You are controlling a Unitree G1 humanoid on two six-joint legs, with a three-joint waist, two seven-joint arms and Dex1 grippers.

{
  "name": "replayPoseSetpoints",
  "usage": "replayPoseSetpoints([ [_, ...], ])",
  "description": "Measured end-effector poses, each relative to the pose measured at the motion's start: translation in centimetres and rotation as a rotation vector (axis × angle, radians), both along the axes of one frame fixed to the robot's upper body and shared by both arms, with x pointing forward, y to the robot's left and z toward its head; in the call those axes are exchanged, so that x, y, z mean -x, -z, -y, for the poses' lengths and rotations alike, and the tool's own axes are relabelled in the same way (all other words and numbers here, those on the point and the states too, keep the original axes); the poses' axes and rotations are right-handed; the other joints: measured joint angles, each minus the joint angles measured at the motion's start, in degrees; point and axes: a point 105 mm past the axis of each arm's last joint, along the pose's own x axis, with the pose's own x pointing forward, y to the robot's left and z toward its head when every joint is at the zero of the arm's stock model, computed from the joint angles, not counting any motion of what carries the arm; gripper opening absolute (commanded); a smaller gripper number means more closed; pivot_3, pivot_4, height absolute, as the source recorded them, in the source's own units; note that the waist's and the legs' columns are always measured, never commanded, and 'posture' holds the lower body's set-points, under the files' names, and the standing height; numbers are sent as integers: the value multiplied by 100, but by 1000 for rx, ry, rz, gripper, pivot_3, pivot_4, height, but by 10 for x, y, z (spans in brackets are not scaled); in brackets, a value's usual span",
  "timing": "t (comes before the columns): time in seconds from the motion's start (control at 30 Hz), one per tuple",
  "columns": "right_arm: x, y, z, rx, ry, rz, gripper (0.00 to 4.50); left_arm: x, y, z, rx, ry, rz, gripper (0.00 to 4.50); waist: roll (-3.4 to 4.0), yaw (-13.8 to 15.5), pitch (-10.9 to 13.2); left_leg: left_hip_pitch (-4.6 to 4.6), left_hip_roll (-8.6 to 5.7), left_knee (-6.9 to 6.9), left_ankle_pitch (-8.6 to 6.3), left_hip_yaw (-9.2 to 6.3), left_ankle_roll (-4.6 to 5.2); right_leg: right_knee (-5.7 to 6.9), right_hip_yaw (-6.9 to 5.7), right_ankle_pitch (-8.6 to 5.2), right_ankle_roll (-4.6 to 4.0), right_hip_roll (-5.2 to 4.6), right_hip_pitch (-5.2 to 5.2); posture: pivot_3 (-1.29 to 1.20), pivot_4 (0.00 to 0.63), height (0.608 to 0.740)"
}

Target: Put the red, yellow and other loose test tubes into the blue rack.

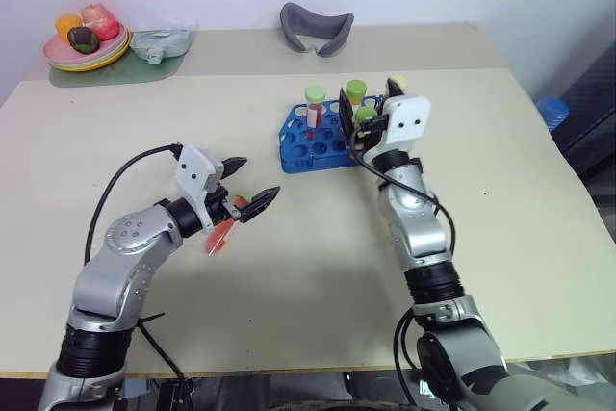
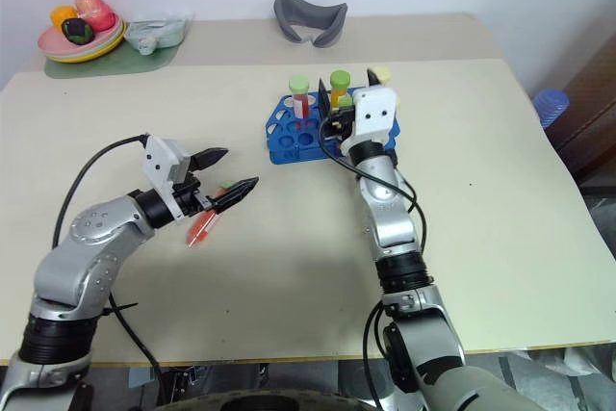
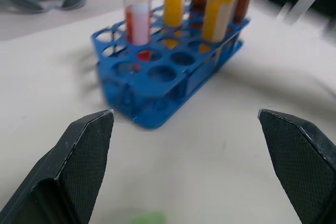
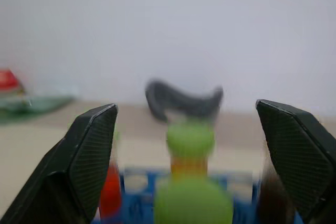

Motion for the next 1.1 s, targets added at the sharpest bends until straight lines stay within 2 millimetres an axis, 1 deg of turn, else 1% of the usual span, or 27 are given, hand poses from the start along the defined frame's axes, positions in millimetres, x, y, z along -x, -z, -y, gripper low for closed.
replayPoseSetpoints([
  [0.07,9,-17,4,48,-36,44,4440,-6,-7,-7,-45,-57,-7,4500,0,15,0,-2,-1,2,0,-3,0,2,-2,0,0,0,1,0,150,740],
  [0.13,17,-29,7,115,-97,59,4440,-12,-19,-12,-102,-115,-14,4500,-2,21,0,-2,-2,4,-1,-6,1,-1,-3,0,1,-1,4,0,150,740],
  [0.2,25,-35,11,204,-158,54,4440,-16,-31,-18,-180,-178,-39,4500,-2,19,0,-1,-4,3,-1,-7,2,-3,-4,0,1,-1,8,0,150,740],
  [0.27,32,-33,13,293,-221,27,4440,-19,-35,-22,-249,-231,-103,4500,-2,5,0,3,-4,1,-1,-8,2,-3,-3,0,1,0,10,0,150,740],
  [0.3,38,-28,13,349,-268,0,4440,-19,-32,-22,-272,-241,-192,4500,-2,0,0,2,-4,2,-1,-9,3,-2,-4,-1,1,3,10,0,150,740],
  [0.33,41,-24,12,376,-299,-19,4440,-17,-29,-22,-287,-242,-240,4500,-2,-14,0,5,-4,0,-2,-9,4,-3,-2,-1,1,4,10,0,150,740],
  [0.37,48,-16,11,420,-356,-59,4440,-14,-22,-19,-342,-228,-332,4500,-5,-10,2,4,-4,0,-3,-10,5,0,-3,-1,2,5,10,0,150,740],
  [0.4,58,-4,6,484,-439,-112,4440,-8,-13,-19,-426,-217,-429,4500,-6,-9,4,2,-3,1,-3,-12,5,-2,-3,-1,2,6,9,0,150,740],
  [0.43,70,9,3,540,-522,-165,4440,-3,-8,-23,-494,-222,-487,4500,-5,-14,4,4,-3,-1,-4,-11,7,-3,-1,-1,2,6,9,0,150,740],
  [0.53,100,36,-4,628,-717,-300,4440,3,-1,-29,-585,-213,-573,4500,-4,-7,5,6,-3,0,-4,-11,8,-5,0,-2,1,6,10,0,150,740],
  [0.57,108,40,-6,639,-763,-324,4440,4,2,-28,-590,-200,-592,4500,-5,-2,5,6,-3,2,-4,-11,8,-5,1,-1,1,6,10,0,150,740],
  [0.63,118,41,-10,650,-819,-339,4440,5,8,-26,-598,-185,-628,4500,-7,8,6,5,-3,10,-4,-11,8,-3,0,-1,1,6,14,0,150,740],
  [0.7,123,41,-14,651,-847,-339,4440,6,15,-25,-618,-178,-660,4500,-9,9,6,5,-3,12,-4,-11,8,-3,0,-1,1,6,16,0,150,740],
  [0.8,125,42,-16,642,-849,-347,4440,5,21,-25,-622,-183,-694,4500,-13,22,9,4,-3,11,-4,-12,8,-4,-1,-1,1,6,15,0,150,740],
  [0.97,125,43,-18,615,-845,-353,4440,-6,18,-13,-582,-190,-698,4500,-15,74,9,1,-5,15,-4,-12,8,-6,-2,-1,1,4,15,0,150,740],
  [1.1,127,41,-21,606,-846,-338,4440,-10,26,-10,-575,-209,-726,4500,-15,74,9,1,-5,14,-4,-12,7,-6,-1,-1,1,4,13,0,150,740],
])
